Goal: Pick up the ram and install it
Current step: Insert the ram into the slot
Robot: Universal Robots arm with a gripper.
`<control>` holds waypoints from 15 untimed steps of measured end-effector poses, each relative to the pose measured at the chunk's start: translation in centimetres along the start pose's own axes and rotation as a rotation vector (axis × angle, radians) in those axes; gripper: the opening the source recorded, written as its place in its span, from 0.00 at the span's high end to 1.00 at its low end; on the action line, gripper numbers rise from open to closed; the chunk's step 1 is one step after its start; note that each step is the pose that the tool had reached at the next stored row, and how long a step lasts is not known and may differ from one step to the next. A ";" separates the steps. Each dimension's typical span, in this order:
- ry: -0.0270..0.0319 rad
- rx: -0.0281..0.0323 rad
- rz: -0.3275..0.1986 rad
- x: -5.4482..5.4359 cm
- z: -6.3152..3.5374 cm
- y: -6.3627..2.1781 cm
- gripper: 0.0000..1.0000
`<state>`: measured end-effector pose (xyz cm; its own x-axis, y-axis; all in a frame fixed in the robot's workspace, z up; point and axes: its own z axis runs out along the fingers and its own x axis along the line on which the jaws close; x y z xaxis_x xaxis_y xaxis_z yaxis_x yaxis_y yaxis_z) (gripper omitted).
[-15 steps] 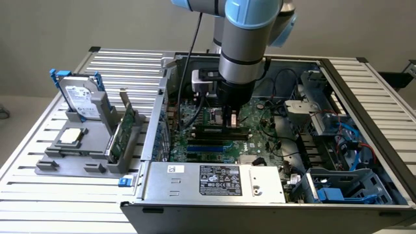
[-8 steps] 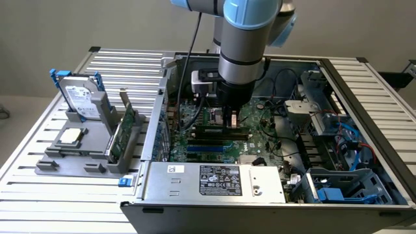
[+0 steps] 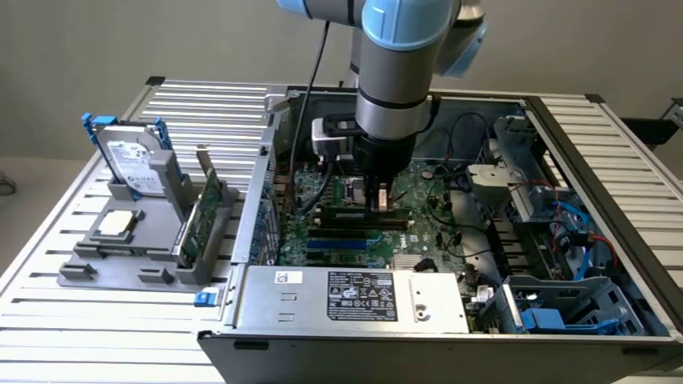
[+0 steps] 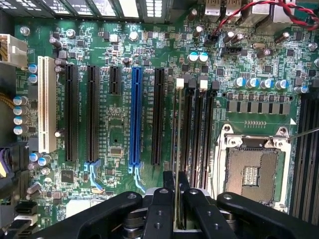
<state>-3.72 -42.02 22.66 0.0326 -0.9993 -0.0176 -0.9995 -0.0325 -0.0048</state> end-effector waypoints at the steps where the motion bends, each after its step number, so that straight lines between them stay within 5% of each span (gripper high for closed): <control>1: -0.0001 0.0011 0.000 0.0 0.06 0.01 0.85; 15: -0.0012 0.0047 -0.002 0.0 0.46 0.08 0.85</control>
<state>-3.80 -42.01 22.20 0.0344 -0.9992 -0.0187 -0.9994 -0.0342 -0.0096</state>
